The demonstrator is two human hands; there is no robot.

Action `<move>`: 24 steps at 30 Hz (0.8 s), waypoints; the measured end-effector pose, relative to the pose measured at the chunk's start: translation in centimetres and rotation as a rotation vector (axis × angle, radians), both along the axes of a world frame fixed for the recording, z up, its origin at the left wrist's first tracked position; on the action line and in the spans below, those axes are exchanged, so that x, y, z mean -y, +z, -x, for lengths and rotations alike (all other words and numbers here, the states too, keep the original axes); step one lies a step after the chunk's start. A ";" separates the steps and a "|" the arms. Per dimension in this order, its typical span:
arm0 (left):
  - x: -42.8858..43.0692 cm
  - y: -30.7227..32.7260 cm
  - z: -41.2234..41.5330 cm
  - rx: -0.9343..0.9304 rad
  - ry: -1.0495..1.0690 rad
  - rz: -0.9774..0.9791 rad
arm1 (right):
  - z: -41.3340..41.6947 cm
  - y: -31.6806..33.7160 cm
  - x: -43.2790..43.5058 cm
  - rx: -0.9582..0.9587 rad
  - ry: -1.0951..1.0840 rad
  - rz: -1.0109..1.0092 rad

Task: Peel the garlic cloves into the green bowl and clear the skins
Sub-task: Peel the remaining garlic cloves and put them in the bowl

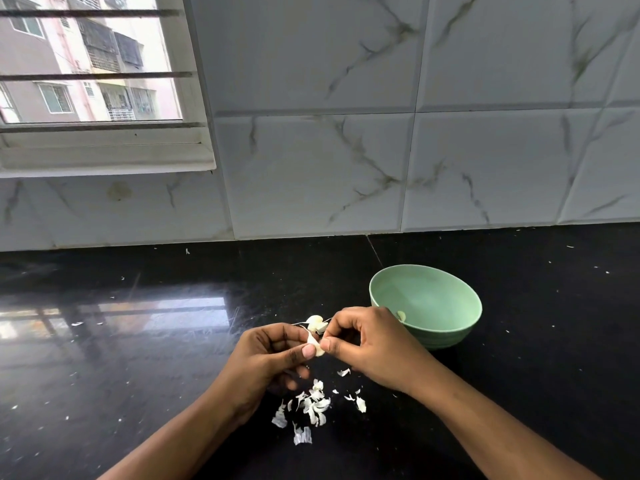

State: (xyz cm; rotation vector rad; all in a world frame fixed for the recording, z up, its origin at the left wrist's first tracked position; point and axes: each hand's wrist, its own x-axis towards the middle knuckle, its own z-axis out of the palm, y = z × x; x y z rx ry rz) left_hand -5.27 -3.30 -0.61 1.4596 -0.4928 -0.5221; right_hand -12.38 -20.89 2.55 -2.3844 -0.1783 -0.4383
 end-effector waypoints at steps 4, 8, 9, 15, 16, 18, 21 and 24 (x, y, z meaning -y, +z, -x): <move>0.0 0.1 -0.1 -0.009 -0.015 0.030 | -0.1 -0.1 0.0 0.000 0.035 0.007; 0.0 0.3 0.1 -0.012 -0.033 0.076 | -0.2 -0.3 0.0 0.037 0.055 0.052; 0.0 0.4 0.1 -0.013 -0.033 0.085 | -0.2 -0.4 -0.1 0.055 0.060 0.063; -0.2 0.6 0.0 0.048 -0.025 0.095 | -0.3 -0.6 -0.6 0.127 0.073 0.095; -0.2 0.6 0.0 0.055 -0.023 0.098 | -0.3 -0.6 -0.6 0.141 0.072 0.106; -0.2 0.7 0.0 0.059 -0.021 0.105 | -0.3 -0.7 -0.7 0.180 0.062 0.141; -0.2 0.7 0.0 0.070 -0.036 0.105 | -0.3 -0.7 -0.8 0.245 0.033 0.220; -0.2 0.7 0.0 0.073 -0.031 0.105 | -0.2 -0.7 -1.0 0.324 -0.046 0.334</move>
